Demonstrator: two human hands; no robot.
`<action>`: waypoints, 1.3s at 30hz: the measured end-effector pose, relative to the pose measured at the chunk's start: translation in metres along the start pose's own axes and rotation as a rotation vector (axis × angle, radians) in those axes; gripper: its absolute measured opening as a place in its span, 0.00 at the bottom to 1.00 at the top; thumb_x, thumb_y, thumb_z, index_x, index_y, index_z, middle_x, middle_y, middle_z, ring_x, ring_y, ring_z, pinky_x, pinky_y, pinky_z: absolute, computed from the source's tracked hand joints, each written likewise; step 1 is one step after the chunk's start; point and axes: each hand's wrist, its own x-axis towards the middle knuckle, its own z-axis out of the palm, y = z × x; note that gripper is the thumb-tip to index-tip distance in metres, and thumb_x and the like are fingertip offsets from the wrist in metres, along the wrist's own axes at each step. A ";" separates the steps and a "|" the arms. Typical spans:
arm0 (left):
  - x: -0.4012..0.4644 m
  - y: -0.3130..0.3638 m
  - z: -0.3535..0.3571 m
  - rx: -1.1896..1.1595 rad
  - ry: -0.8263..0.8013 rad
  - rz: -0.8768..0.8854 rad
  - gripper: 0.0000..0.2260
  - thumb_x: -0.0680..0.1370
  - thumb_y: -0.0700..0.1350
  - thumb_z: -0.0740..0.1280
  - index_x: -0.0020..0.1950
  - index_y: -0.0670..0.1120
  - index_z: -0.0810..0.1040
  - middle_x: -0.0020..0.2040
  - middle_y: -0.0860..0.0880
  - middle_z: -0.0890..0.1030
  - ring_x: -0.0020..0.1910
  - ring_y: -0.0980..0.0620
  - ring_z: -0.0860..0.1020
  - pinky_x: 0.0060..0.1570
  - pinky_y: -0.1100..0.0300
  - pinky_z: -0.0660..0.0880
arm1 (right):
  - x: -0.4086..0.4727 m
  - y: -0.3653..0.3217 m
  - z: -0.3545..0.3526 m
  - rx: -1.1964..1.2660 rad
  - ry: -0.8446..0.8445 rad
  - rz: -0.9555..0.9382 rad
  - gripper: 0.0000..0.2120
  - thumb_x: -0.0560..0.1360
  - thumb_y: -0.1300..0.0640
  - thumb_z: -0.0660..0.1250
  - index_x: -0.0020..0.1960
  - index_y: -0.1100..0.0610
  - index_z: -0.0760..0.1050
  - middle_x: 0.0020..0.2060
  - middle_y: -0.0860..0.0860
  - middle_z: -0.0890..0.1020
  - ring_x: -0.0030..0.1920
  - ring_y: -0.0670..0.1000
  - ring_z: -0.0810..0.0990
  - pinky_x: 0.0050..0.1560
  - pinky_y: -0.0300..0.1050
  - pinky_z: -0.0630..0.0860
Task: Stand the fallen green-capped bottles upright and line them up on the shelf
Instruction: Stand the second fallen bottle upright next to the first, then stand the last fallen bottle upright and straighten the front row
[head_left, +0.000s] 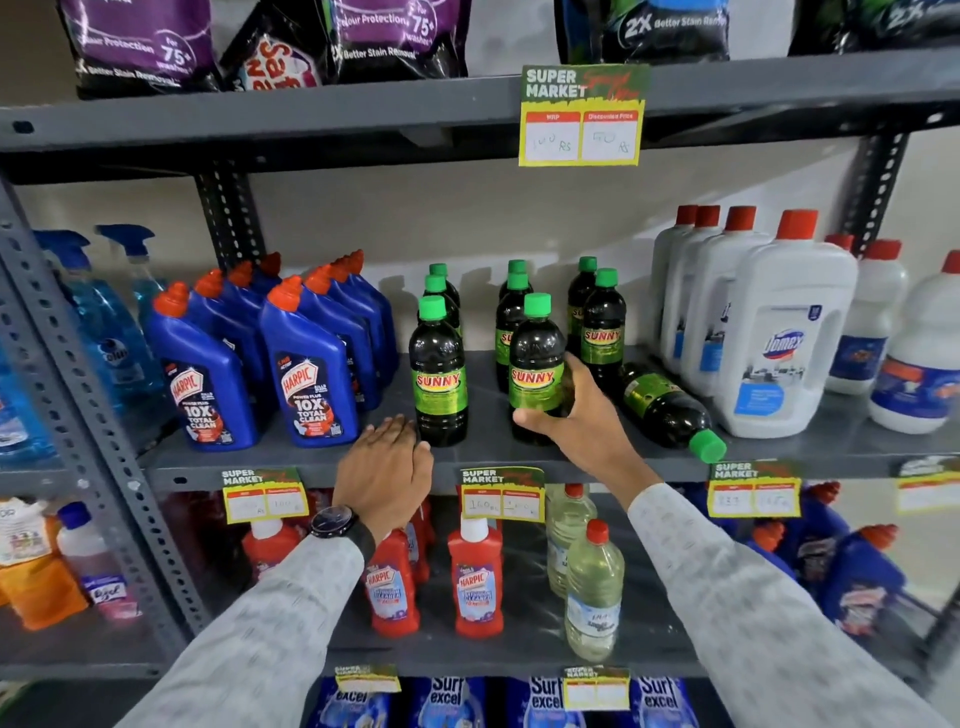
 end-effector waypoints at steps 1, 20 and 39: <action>0.000 -0.001 0.000 -0.002 0.003 -0.003 0.34 0.80 0.57 0.42 0.73 0.39 0.73 0.73 0.40 0.75 0.73 0.44 0.72 0.76 0.48 0.63 | -0.004 -0.001 -0.005 -0.027 0.050 -0.031 0.41 0.71 0.52 0.80 0.77 0.53 0.63 0.54 0.36 0.76 0.55 0.39 0.76 0.58 0.40 0.73; 0.000 0.001 0.004 -0.030 0.031 -0.014 0.32 0.80 0.55 0.45 0.70 0.38 0.76 0.70 0.38 0.77 0.71 0.41 0.74 0.75 0.45 0.65 | -0.053 0.024 -0.103 -0.761 0.350 0.191 0.22 0.76 0.47 0.74 0.54 0.56 0.64 0.43 0.56 0.77 0.39 0.58 0.73 0.40 0.49 0.70; -0.002 0.002 -0.003 -0.050 0.000 -0.017 0.33 0.79 0.57 0.43 0.72 0.39 0.74 0.72 0.39 0.75 0.73 0.42 0.72 0.76 0.47 0.63 | 0.046 -0.089 -0.137 -0.826 0.159 -0.067 0.19 0.73 0.47 0.75 0.57 0.58 0.80 0.53 0.59 0.83 0.54 0.63 0.79 0.47 0.49 0.71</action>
